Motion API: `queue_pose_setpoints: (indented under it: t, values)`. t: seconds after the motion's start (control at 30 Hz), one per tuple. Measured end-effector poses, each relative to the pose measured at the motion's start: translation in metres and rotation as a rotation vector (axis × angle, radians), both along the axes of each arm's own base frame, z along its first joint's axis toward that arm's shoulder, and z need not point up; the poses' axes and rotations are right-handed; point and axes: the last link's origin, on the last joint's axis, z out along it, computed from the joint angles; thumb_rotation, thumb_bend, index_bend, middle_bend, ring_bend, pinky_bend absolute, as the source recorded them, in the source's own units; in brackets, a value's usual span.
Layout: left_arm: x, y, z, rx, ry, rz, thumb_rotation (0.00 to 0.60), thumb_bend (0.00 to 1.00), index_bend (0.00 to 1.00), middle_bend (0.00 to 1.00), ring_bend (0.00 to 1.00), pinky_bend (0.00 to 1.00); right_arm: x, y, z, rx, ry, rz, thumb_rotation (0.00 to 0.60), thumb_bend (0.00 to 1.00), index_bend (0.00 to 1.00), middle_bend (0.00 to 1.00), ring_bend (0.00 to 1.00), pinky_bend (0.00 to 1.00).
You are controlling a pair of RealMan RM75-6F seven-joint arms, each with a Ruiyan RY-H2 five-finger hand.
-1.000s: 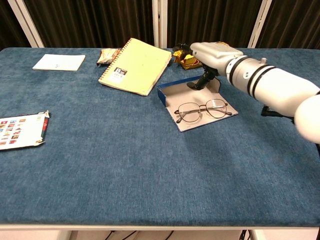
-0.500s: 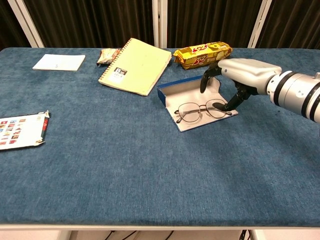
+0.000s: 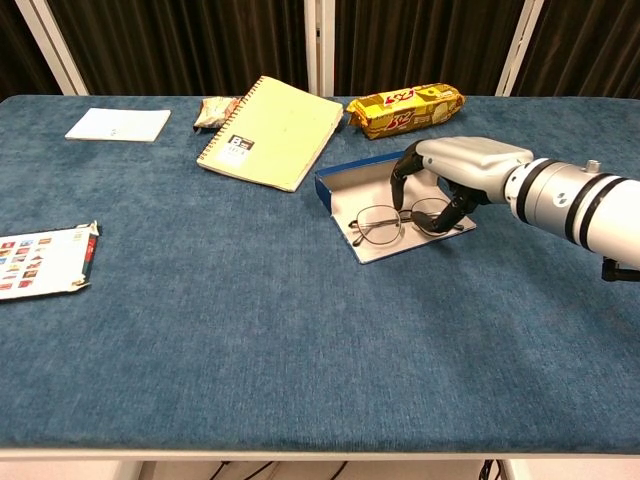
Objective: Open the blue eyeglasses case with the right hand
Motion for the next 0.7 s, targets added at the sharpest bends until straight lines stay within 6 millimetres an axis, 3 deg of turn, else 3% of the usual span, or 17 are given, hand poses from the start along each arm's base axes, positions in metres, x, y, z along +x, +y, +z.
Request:
queue_pose_setpoints:
  t: [0.23,0.43,0.7]
  values:
    - [0.0,0.0,0.0,0.0,-0.001,0.0,0.6,0.58,0.66,0.65,0.46,0.42,0.001,-0.001,-0.006,0.008,-0.006,-0.004,0.6,0.44,0.53,0.24,0.0,0.0]
    - [0.0,0.0,0.0,-0.001,-0.003,0.0,0.6,0.58,0.66,0.65,0.45,0.42,0.001,-0.001,-0.009,-0.006,-0.013,0.001,0.6,0.44,0.68,0.3,0.0,0.0]
    - [0.0,0.0,0.0,-0.001,-0.005,-0.001,0.6,0.58,0.66,0.65,0.46,0.42,0.002,0.006,0.006,-0.037,-0.044,0.051,0.6,0.44,0.73,0.32,0.0,0.0]
